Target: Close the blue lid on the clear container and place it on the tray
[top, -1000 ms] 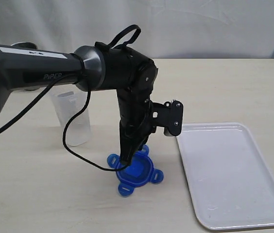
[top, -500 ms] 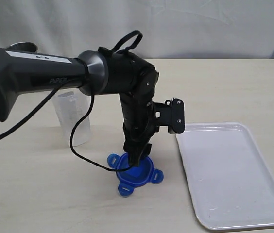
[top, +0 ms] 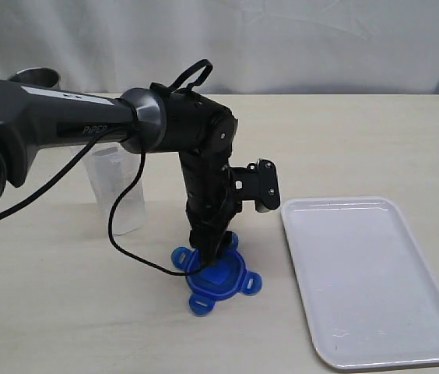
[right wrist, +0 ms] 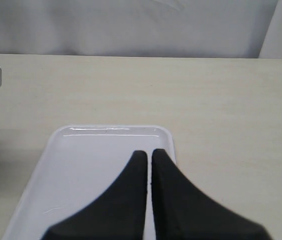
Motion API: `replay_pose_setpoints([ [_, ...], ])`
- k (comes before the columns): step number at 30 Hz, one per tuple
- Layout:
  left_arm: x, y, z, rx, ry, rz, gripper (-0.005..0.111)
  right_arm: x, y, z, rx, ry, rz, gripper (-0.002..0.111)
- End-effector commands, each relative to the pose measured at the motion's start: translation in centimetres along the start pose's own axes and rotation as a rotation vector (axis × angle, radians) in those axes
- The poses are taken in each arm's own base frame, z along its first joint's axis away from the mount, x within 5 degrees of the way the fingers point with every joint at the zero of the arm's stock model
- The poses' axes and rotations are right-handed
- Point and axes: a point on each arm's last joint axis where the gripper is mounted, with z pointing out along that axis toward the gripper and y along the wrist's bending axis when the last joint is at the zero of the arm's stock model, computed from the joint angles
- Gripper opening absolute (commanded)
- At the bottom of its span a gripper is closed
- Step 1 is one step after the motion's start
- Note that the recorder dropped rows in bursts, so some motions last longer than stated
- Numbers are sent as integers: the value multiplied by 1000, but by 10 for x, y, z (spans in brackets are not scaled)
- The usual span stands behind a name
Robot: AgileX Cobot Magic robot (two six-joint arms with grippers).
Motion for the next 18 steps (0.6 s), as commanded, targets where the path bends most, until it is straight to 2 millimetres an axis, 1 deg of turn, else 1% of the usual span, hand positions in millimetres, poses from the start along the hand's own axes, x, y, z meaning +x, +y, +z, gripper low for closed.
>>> replay_pose_setpoints([
  [1,-1,-9,5,121,-31,-35,58,0,0,0,1,-3,-7,4],
  [4,-2,-10,5,134,-41,-43,56,0,0,0,1,-3,-7,4],
  [6,-2,-9,5,123,-46,-43,49,0,0,0,1,-3,-7,4],
  [8,-2,-8,5,116,-46,-40,40,0,0,0,1,-3,-7,4],
  [9,-3,-6,5,91,-53,-36,31,0,0,0,1,-3,-7,4],
  [11,-4,-4,5,75,-66,-38,23,0,0,0,1,-3,-7,4],
  [14,-4,-6,5,88,-58,-28,7,0,0,0,1,-3,-7,4],
  [15,-2,-8,5,111,-45,-14,0,0,0,0,1,-3,-7,4],
  [18,-1,-11,0,135,-31,-11,0,0,0,0,1,-3,-7,4],
])
